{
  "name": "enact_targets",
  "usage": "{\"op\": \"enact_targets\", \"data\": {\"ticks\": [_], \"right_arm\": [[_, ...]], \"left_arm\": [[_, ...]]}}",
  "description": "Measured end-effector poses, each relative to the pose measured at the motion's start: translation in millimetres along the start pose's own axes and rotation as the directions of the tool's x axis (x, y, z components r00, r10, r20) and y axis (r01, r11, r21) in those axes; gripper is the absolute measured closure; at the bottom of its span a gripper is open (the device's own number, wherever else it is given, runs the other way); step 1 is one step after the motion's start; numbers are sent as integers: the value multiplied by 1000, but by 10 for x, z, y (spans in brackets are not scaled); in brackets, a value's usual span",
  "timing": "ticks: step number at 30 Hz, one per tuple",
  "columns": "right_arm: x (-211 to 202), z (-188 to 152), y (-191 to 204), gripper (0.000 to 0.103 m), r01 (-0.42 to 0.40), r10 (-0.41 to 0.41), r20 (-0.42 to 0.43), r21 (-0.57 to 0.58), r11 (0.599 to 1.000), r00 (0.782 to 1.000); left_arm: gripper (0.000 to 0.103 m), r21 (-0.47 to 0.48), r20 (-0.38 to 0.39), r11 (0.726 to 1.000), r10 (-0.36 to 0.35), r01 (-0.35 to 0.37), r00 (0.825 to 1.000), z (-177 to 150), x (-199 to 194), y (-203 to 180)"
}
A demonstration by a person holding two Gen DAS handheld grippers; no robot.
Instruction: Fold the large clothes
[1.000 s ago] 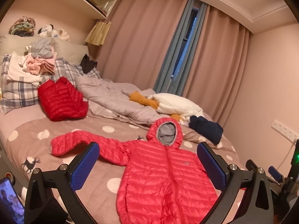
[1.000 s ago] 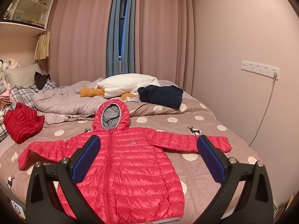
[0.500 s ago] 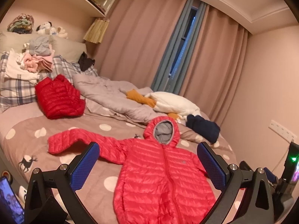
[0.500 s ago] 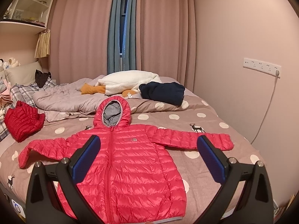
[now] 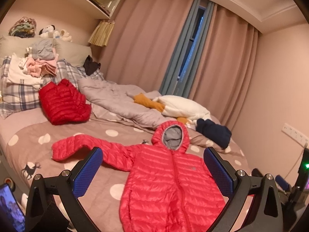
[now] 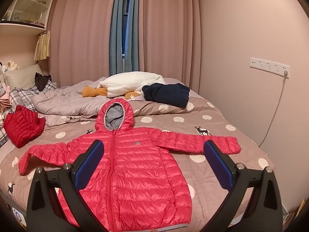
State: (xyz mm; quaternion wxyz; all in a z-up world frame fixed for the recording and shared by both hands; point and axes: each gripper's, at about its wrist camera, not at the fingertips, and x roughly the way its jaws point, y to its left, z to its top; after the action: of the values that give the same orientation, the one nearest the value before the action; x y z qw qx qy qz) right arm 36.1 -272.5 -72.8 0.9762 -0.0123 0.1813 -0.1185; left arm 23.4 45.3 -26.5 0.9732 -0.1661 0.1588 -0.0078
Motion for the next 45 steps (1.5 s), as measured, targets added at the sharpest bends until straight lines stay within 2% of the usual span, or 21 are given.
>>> {"op": "enact_targets", "data": {"ticks": [5,11,23,29,45], "right_arm": [[51,-19,-60,0,-16,16,-12,7,1000,1000],[144,-37,-121,0,-16,17,-38,17,1000,999],[240,-91,-174,0,-12,14,-74,27,1000,997],[334,-111,-156,0,-19,20,-103,9,1000,995],[388,-116,-145,0,-26,26,-107,-2,1000,994]], "left_arm": [[0,-11,-21,1000,1,-1,1000,-35,63,-45],[0,31,-21,1000,2,-1,1000,-73,55,-162],[0,77,-78,997,-1,7,997,-141,176,-288],[0,81,-82,997,-2,8,997,-148,193,-317],[0,83,-82,997,7,0,997,-169,277,-384]]}}
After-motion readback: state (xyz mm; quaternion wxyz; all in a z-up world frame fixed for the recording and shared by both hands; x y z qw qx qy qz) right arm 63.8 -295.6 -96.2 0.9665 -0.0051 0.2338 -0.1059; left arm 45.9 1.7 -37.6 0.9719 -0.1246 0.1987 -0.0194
